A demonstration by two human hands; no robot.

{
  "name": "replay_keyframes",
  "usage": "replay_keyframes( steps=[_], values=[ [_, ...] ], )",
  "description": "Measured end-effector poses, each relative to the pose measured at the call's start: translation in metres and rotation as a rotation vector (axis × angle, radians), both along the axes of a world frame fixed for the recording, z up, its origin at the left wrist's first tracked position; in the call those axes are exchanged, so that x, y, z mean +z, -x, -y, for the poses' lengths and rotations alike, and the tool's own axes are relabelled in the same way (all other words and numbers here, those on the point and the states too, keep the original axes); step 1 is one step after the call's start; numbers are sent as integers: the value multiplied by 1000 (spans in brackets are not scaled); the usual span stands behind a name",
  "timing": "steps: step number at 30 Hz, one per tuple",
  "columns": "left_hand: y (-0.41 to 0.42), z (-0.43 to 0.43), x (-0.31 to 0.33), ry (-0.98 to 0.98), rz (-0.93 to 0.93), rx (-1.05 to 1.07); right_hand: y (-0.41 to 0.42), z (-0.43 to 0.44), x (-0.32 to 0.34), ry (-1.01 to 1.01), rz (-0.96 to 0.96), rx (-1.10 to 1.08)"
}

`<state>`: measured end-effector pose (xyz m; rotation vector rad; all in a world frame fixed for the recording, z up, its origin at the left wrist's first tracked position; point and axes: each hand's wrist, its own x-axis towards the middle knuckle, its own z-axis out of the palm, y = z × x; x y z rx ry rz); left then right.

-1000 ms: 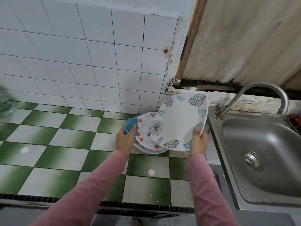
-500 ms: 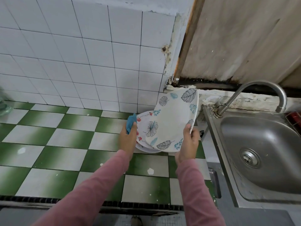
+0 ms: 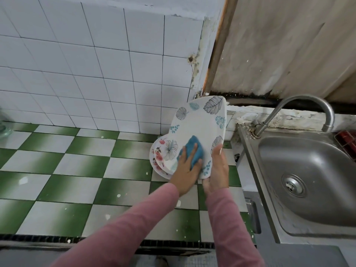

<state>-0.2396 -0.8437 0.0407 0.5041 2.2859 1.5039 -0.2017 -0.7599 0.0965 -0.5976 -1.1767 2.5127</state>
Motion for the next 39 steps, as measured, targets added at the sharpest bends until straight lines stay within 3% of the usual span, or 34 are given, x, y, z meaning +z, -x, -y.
replay_keyframes(
  steps=[3,6,10,12,16,20,24,30,32,36,39],
  values=[
    [-5,-8,9,-79,-48,-59,2,0,0,15,-10,6],
    [8,-3,11,7,-163,-57,0,-5,7,57,-40,40],
    [54,16,4,175,-18,169,-5,-8,12,-1,-51,84],
    [55,16,6,144,-9,185,-4,-6,15,-18,-44,99],
    [16,-14,20,25,-364,-50,6,-3,18,8,-20,87],
    [49,-12,29,108,-356,-31,4,-10,13,74,-28,141],
    [86,6,43,166,-129,149,-2,-8,11,64,-6,178],
    [37,-9,39,137,-427,-131,7,-10,7,115,18,156],
    [56,-8,46,190,-416,-78,4,-11,2,124,19,192],
    [95,3,54,259,-195,137,-1,-3,0,117,44,243],
    [73,-2,51,254,-315,18,0,0,1,111,81,234]
  ],
)
